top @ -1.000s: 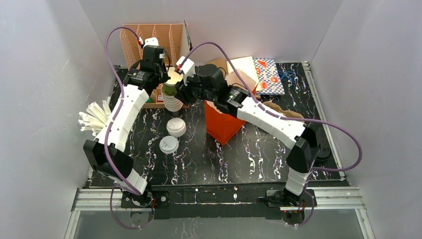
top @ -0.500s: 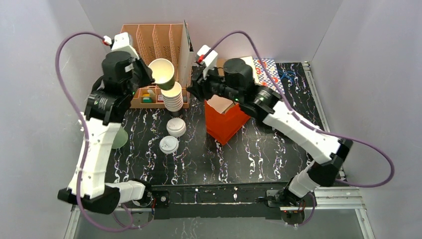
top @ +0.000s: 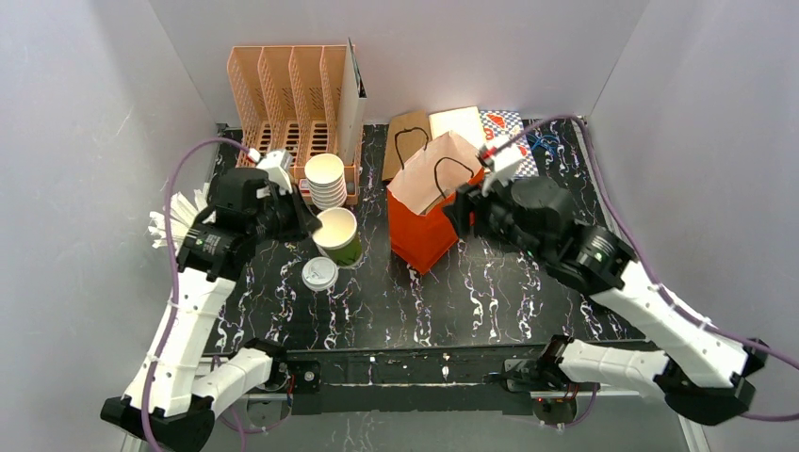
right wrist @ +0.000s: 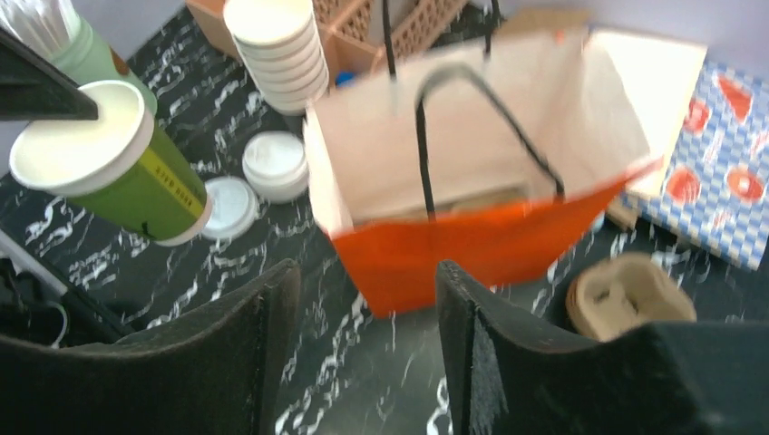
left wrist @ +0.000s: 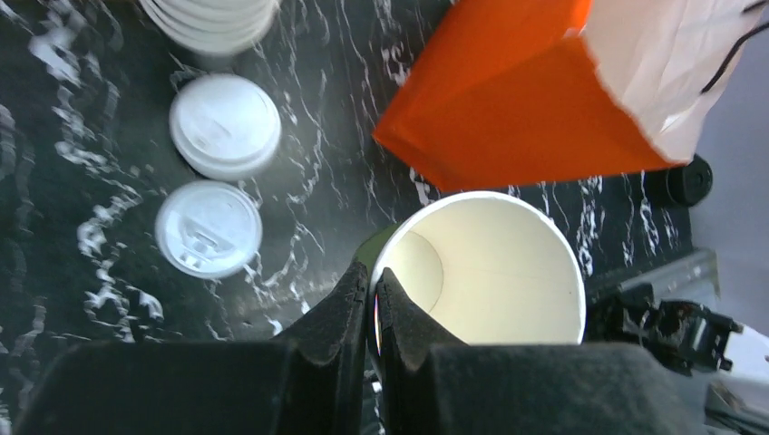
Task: Pack the takeout coffee
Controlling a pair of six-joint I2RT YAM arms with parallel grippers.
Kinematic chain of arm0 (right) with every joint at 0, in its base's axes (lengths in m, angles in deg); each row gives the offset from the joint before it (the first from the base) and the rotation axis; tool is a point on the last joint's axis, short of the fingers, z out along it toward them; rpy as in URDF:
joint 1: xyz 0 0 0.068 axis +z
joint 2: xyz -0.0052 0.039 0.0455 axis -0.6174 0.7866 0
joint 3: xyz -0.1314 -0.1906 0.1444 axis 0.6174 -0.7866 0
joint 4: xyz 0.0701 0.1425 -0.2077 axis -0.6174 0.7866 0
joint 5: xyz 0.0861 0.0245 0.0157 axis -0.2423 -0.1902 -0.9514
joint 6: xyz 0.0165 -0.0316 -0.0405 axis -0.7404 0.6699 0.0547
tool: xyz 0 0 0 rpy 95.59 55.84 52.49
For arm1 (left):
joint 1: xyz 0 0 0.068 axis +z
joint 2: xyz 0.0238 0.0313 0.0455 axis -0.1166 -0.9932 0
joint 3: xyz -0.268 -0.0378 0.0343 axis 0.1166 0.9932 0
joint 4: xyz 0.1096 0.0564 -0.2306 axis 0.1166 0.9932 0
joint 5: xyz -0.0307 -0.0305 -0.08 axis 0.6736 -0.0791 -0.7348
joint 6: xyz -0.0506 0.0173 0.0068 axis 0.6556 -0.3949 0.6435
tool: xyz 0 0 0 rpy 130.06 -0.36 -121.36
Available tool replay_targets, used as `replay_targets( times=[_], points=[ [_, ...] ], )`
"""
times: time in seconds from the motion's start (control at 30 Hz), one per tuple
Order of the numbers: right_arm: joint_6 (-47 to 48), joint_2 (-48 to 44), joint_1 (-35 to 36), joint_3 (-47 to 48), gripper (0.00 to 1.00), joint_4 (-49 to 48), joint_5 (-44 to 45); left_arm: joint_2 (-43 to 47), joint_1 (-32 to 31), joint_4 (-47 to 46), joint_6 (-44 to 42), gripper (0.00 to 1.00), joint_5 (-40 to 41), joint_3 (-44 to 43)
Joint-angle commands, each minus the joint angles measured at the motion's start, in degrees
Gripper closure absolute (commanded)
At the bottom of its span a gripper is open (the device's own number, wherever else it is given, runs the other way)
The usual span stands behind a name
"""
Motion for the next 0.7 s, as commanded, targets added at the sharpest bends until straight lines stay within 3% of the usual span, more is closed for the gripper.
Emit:
replay_targets(
  times=[0.0, 0.23, 0.37, 0.47, 0.57, 0.67],
  points=[
    [-7.0, -10.2, 0.1, -10.8, 0.29, -0.9, -0.5, 3.2, 0.1, -4.1, 4.7, 1.00, -9.8, 9.3],
    [-15.5, -19.7, 0.1, -34.0, 0.03, -10.0, 0.8, 6.7, -3.0, -12.5, 10.1, 1.00, -9.8, 21.3],
    [-19.3, -20.3, 0.1, -45.5, 0.02, -20.1, -1.5, 7.0, -8.9, -18.5, 14.2, 1.00, -7.5, 29.1],
    [-20.3, -19.0, 0.1, -54.0, 0.02, -34.7, -1.8, 6.0, -15.8, -20.6, 15.6, 1.00, -1.5, 30.6],
    [-16.2, -13.2, 0.1, -59.4, 0.02, -48.8, -3.5, 5.0, -19.1, -22.4, 15.9, 1.00, 1.2, 30.9],
    [-13.4, -3.3, 0.1, -58.3, 0.02, -56.1, -2.5, 5.3, -20.1, -23.2, 15.3, 1.00, 3.5, 31.5]
  ],
)
